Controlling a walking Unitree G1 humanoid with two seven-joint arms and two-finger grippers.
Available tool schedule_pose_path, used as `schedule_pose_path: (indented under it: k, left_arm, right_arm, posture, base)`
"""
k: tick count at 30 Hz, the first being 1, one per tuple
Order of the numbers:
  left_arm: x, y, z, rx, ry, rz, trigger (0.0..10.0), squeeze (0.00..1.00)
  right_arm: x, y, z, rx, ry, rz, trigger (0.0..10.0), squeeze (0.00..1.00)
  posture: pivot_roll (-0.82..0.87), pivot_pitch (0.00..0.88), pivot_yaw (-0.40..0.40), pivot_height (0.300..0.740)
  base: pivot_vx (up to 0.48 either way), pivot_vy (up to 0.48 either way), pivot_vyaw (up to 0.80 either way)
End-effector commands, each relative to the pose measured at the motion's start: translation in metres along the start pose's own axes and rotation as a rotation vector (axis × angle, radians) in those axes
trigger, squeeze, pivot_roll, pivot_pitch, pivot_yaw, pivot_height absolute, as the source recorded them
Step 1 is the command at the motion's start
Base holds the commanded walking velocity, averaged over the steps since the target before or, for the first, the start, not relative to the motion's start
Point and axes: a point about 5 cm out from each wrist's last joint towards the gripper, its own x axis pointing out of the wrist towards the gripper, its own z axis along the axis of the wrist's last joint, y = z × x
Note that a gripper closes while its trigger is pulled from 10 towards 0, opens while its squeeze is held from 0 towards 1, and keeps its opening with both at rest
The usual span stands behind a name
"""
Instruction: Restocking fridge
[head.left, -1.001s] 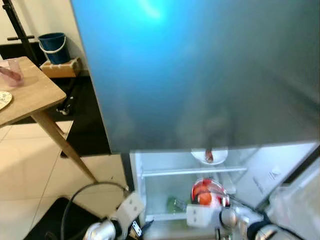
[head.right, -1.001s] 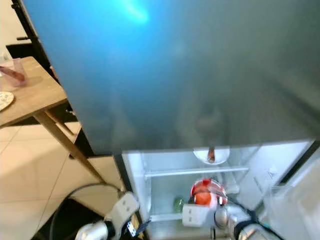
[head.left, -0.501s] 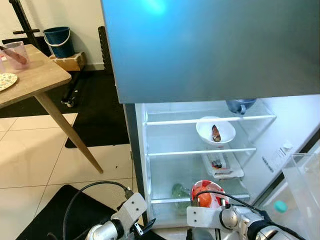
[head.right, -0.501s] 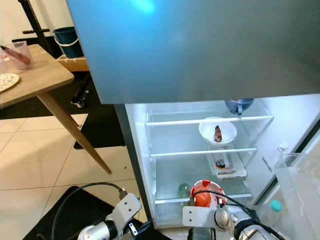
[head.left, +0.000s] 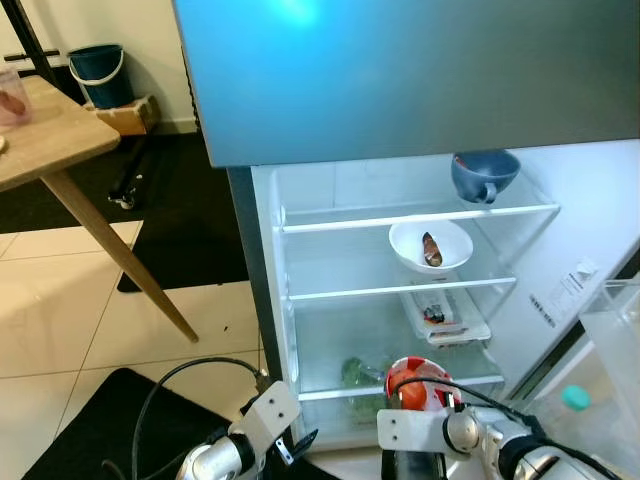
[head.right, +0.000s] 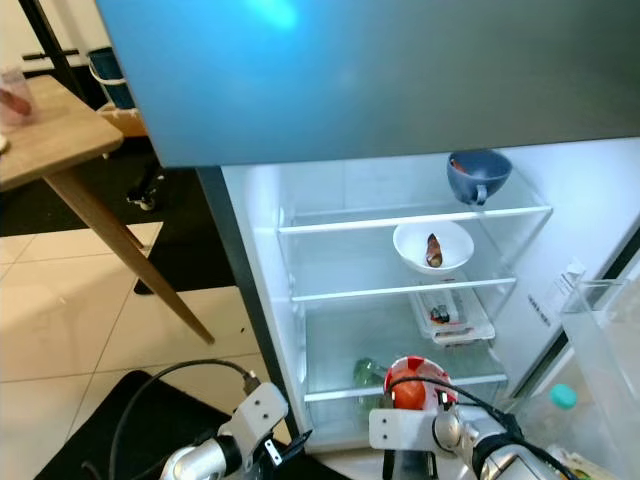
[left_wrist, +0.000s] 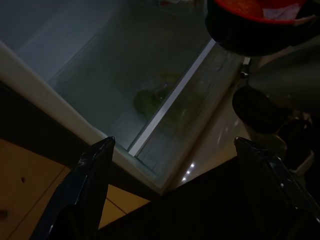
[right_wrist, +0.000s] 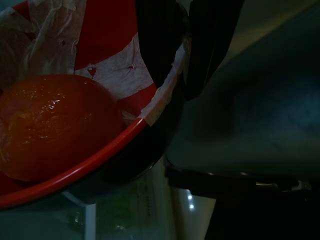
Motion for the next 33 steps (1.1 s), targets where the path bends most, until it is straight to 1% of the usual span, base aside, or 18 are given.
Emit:
schedule_pose_path:
  k: [1, 9, 16, 19, 20, 22, 23, 25, 26, 28, 30, 33]
  left_arm:
    - [0.000, -0.001, 0.001, 0.013, -0.008, -0.002, 10.0, 0.00]
    - [0.000, 0.000, 0.002, 0.017, -0.017, 0.026, 10.0, 0.00]
    - [0.000, 0.002, 0.003, 0.006, -0.028, 0.053, 10.0, 0.00]
    - [0.000, 0.003, 0.004, -0.003, -0.037, 0.073, 10.0, 0.00]
    - [0.000, 0.003, 0.004, -0.003, -0.037, 0.073, 10.0, 0.00]
    - [0.001, 0.002, 0.004, -0.004, -0.042, 0.079, 10.0, 0.00]
    - [0.001, 0.002, 0.004, -0.004, -0.042, 0.079, 10.0, 0.00]
    - [0.001, 0.001, 0.005, -0.001, -0.046, 0.082, 10.0, 0.00]
    - [0.001, 0.001, 0.005, -0.001, -0.046, 0.082, 10.0, 0.00]
    - [0.001, 0.000, 0.005, 0.001, -0.048, 0.086, 10.0, 0.00]
    - [0.001, 0.000, 0.005, 0.004, -0.051, 0.090, 10.0, 0.00]
    - [0.001, 0.001, 0.006, 0.008, -0.053, 0.097, 10.0, 0.00]
  right_arm:
    - [-0.002, -0.008, 0.006, -0.029, -0.027, -0.019, 10.0, 0.00]
    - [-0.006, -0.015, 0.004, -0.054, -0.026, -0.005, 10.0, 0.00]
    - [-0.009, -0.020, 0.002, -0.067, -0.028, 0.010, 10.0, 0.00]
    - [-0.013, -0.027, 0.000, -0.076, -0.030, 0.012, 10.0, 0.00]
    - [-0.013, -0.027, 0.000, -0.076, -0.030, 0.012, 10.0, 0.00]
    - [-0.018, -0.036, -0.002, -0.086, -0.034, 0.007, 10.0, 0.00]
    - [-0.018, -0.036, -0.002, -0.086, -0.034, 0.007, 10.0, 0.00]
    - [-0.024, -0.046, -0.002, -0.098, -0.046, 0.002, 10.0, 0.00]
    - [-0.024, -0.046, -0.002, -0.098, -0.046, 0.002, 10.0, 0.00]
    - [-0.028, -0.053, 0.001, -0.096, -0.074, -0.006, 10.0, 0.00]
    - [-0.032, -0.057, 0.003, -0.113, -0.104, 0.003, 10.0, 0.00]
    - [-0.037, -0.060, 0.005, -0.117, -0.148, 0.043, 10.0, 0.00]
  posture:
    - [-0.03, 0.060, 0.015, 0.566]
    - [-0.03, 0.056, 0.012, 0.526]
    - [-0.03, 0.055, 0.010, 0.506]
    - [-0.03, 0.059, 0.009, 0.496]
    - [-0.03, 0.059, 0.009, 0.496]
    - [-0.03, 0.061, 0.008, 0.486]
    - [-0.03, 0.061, 0.008, 0.486]
    - [-0.03, 0.062, 0.008, 0.476]
    - [-0.03, 0.062, 0.008, 0.476]
    - [-0.03, 0.062, 0.009, 0.466]
    - [-0.03, 0.063, 0.009, 0.456]
    - [-0.03, 0.064, 0.010, 0.456]
  base:
    - [0.000, 0.000, 0.00]
    - [0.000, 0.000, 0.00]
    - [0.000, 0.000, 0.00]
    - [0.000, 0.000, 0.00]
    - [0.000, 0.000, 0.00]
    - [0.000, 0.000, 0.00]
    - [0.000, 0.000, 0.00]
    - [0.000, 0.000, 0.00]
    - [0.000, 0.000, 0.00]
    - [0.000, 0.000, 0.00]
    - [0.000, 0.000, 0.00]
    - [0.000, 0.000, 0.00]
